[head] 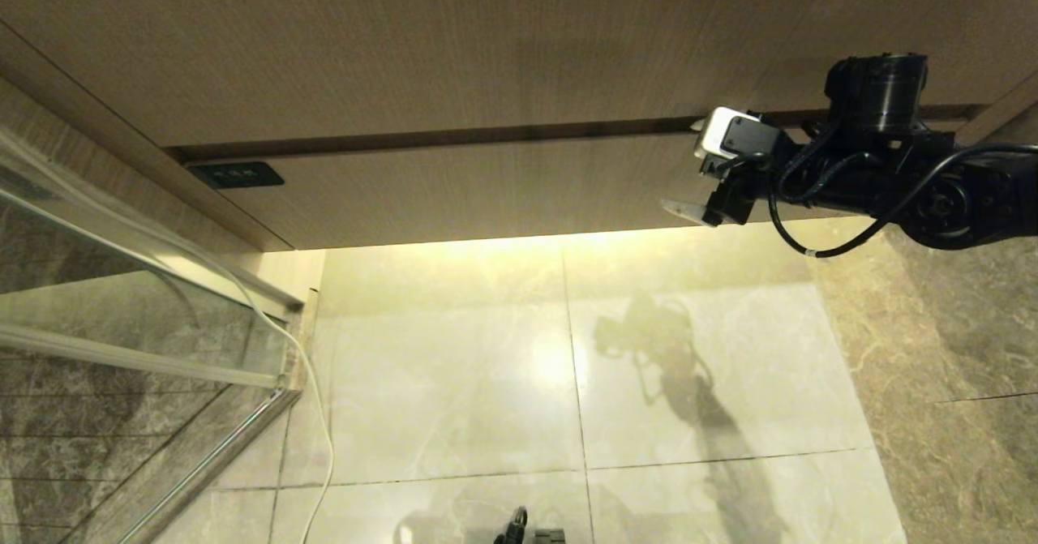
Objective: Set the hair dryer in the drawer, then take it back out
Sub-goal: Pull open the drawer
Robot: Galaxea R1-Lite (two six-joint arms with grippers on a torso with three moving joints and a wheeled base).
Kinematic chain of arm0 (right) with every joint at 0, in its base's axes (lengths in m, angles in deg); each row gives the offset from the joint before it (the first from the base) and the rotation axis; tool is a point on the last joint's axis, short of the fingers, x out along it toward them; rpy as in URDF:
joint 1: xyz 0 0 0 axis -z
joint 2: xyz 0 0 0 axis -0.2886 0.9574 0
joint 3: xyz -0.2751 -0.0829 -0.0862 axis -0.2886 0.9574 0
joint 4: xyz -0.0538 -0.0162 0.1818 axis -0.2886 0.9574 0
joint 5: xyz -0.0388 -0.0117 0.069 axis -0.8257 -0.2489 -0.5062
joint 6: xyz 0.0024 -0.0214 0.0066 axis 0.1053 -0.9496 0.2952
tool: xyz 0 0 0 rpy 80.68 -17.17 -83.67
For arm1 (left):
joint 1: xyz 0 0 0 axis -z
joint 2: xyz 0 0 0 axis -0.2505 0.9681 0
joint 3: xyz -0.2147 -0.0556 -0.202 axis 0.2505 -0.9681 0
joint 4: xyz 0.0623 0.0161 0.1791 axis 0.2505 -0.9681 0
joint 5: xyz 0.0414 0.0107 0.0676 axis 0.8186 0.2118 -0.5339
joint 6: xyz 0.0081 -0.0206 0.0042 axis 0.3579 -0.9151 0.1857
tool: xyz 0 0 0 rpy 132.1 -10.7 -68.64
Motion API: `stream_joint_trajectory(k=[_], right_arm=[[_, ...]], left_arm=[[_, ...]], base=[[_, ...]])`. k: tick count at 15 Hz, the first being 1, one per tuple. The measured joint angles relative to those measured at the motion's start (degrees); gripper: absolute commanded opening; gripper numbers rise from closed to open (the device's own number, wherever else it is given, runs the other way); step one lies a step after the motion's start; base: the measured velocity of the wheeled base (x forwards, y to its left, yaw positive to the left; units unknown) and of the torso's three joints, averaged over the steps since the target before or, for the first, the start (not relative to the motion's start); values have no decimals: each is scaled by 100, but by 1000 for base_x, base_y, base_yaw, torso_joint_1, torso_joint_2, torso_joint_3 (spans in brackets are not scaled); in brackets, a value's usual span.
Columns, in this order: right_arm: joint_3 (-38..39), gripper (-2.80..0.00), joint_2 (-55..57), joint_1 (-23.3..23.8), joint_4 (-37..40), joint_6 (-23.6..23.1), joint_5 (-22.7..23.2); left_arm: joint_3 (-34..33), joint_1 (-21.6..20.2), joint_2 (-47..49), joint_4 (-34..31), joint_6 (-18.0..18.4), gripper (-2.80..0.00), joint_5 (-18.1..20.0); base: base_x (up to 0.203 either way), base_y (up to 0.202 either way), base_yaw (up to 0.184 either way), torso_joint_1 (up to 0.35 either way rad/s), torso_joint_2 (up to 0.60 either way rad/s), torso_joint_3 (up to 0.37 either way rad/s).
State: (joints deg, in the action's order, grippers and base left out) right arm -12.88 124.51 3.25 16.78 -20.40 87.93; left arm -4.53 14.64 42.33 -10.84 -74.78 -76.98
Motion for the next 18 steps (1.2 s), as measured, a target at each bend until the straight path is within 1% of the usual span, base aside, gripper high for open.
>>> stream_joint_trajectory(k=[4,6,8,12,15,18], right_arm=[[-123,0,170,-9,-16,-2,6],[-212,0,277,0,-197,0,24],[-277,0,390,9,-332,2,138],[-389,0,584,54,-280,-3,160],[-402,0,639,107,113,-2,148],[-406,0,596,200,927,-3,144]], left_arm=[[0,-2,2,0,-3,-280,0],[0,-2,2,0,-4,-280,0],[-2,-2,0,0,-3,-280,0],[-2,0,2,0,-3,-280,2],[-2,0,2,0,-3,-280,0],[-2,0,2,-2,1,-280,0]], base=[[0,0,0,0,0,0],[0,0,0,0,0,0],[0,0,0,0,0,0],[0,0,0,0,0,0],[0,0,0,0,0,0],[0,0,0,0,0,0]])
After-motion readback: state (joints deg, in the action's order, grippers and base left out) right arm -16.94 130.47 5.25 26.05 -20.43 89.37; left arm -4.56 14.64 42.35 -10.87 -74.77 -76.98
